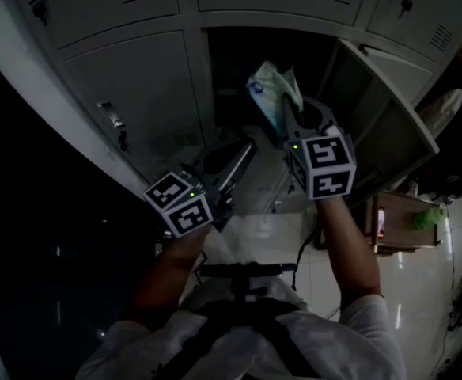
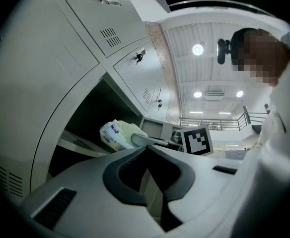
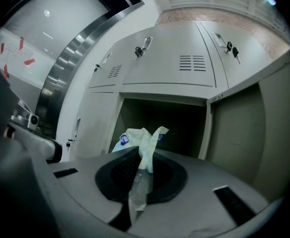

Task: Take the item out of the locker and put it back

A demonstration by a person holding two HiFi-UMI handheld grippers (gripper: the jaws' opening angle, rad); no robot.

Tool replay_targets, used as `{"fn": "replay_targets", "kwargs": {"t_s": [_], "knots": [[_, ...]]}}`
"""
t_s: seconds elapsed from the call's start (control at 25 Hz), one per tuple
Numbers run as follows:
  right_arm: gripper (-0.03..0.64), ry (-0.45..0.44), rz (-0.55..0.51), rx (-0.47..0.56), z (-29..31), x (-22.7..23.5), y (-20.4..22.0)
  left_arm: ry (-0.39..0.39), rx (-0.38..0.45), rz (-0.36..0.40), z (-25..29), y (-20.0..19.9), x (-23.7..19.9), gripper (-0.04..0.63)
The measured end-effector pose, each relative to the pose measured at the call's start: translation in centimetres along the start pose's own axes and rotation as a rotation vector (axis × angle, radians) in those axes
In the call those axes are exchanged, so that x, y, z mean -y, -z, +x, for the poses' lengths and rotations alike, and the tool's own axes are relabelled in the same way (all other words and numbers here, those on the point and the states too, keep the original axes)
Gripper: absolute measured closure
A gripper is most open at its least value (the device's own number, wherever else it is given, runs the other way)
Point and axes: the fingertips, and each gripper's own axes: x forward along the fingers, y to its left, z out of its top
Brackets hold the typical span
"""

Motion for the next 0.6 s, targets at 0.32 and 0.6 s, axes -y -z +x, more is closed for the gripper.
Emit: {"fn": "replay_targets", "kwargs": {"t_s": [0.32,0.6], "knots": [[0.621,-0.004,0.021,0.000,-3.4,-0.9,1.2,-0.014,-0.019,-0.035,-2.0,1.2,0.8,0.597],[0.621,-0.004,0.070,-0.025,-6.0,-1.5,3.4,-0.027,-0.017,-0.069,-3.5,1.8,1.1,0.597]]}}
